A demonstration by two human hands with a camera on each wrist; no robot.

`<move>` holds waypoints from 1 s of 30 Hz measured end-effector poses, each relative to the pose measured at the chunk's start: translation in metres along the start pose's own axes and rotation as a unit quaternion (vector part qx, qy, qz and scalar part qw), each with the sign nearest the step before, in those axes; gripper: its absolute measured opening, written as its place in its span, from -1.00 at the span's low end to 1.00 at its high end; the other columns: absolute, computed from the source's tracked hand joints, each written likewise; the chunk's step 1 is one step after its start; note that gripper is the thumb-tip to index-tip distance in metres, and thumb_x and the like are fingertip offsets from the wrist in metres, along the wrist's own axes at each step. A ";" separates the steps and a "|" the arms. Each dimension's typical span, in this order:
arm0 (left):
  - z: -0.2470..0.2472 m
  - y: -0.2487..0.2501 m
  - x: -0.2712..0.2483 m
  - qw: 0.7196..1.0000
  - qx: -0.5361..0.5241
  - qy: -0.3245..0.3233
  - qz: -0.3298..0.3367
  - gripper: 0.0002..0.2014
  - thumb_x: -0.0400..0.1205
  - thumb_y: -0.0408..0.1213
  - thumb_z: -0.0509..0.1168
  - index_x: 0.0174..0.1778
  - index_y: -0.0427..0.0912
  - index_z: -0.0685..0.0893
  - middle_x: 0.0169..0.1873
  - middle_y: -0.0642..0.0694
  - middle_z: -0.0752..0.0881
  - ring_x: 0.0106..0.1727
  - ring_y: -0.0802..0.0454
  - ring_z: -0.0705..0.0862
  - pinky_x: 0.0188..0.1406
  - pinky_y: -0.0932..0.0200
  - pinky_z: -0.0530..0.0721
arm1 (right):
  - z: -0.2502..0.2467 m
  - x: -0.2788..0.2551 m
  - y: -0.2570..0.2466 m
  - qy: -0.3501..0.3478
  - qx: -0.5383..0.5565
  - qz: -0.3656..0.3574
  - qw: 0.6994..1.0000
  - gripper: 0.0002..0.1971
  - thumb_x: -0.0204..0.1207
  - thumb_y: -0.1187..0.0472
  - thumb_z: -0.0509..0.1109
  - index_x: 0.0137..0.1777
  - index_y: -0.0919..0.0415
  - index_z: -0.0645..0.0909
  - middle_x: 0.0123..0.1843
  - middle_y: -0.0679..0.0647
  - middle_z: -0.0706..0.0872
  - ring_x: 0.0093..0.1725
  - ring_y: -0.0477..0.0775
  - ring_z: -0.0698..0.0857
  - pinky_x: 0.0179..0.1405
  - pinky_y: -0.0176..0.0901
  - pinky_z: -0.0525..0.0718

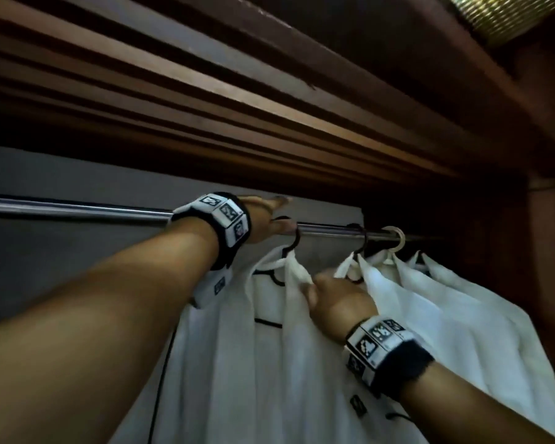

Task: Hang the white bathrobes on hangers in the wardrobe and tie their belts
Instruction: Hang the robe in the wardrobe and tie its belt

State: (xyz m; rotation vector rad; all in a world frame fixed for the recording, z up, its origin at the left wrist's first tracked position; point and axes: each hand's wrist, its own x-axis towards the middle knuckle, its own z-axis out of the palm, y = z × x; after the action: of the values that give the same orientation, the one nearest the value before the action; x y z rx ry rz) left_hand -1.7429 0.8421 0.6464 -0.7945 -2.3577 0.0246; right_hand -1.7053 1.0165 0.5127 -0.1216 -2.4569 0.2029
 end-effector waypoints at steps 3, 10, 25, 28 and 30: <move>0.007 0.011 0.024 0.997 -0.018 -0.012 0.068 -0.58 0.70 0.15 0.04 0.27 -0.02 0.58 0.05 -0.05 0.73 0.14 -0.10 0.68 0.16 0.04 0.60 | 0.002 0.002 0.003 0.000 0.011 -0.028 1.000 -0.68 0.70 -0.16 -0.02 0.06 0.02 0.45 -0.02 0.07 0.71 -0.01 0.17 0.70 -0.06 0.01 0.61; 0.010 0.022 0.036 0.999 -0.038 -0.019 -0.032 -0.41 0.71 0.19 0.01 -0.39 -0.19 0.62 -0.61 -0.04 0.58 -0.60 0.03 0.50 -0.49 0.24 0.43 | -0.003 0.008 -0.021 0.028 0.051 -0.064 0.996 -0.59 0.64 -0.26 0.05 0.18 0.06 0.43 0.06 0.07 0.64 0.04 0.16 0.65 -0.15 -0.03 0.48; 0.014 0.024 0.034 0.997 0.000 -0.022 -0.076 -0.29 0.56 0.41 0.04 -0.16 -0.22 0.74 -0.35 -0.12 0.67 -0.25 -0.15 0.70 -0.14 0.03 0.64 | -0.001 0.000 0.031 0.270 0.286 -0.194 0.899 -0.67 0.64 0.05 0.24 -0.36 0.14 0.45 -0.28 -0.02 0.54 -0.30 -0.10 0.49 -0.23 -0.25 0.42; 0.012 0.025 0.032 0.996 0.018 -0.020 -0.080 -0.35 0.53 0.43 0.05 -0.24 -0.11 0.70 -0.34 -0.09 0.71 -0.26 -0.07 0.69 -0.10 0.02 0.66 | 0.007 -0.006 0.029 0.143 0.265 -0.158 0.940 -0.67 0.60 -0.27 0.06 -0.08 -0.03 0.43 -0.11 -0.13 0.57 -0.17 -0.17 0.57 -0.12 -0.14 0.52; 0.012 0.026 0.030 0.996 0.025 -0.018 -0.088 -0.37 0.52 0.45 0.06 -0.26 -0.08 0.69 -0.32 -0.08 0.72 -0.24 -0.05 0.69 -0.08 0.01 0.67 | 0.013 -0.013 0.027 0.062 0.186 -0.150 0.969 -0.45 0.53 -0.45 -0.10 0.22 -0.05 0.33 -0.01 -0.11 0.64 -0.11 -0.02 0.67 -0.07 -0.02 0.63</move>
State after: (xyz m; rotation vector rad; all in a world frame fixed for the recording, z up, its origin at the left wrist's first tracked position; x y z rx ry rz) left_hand -1.7539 0.8819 0.6483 -0.5645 -2.4431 0.0249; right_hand -1.7022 1.0402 0.4902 0.3847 -2.2345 0.4998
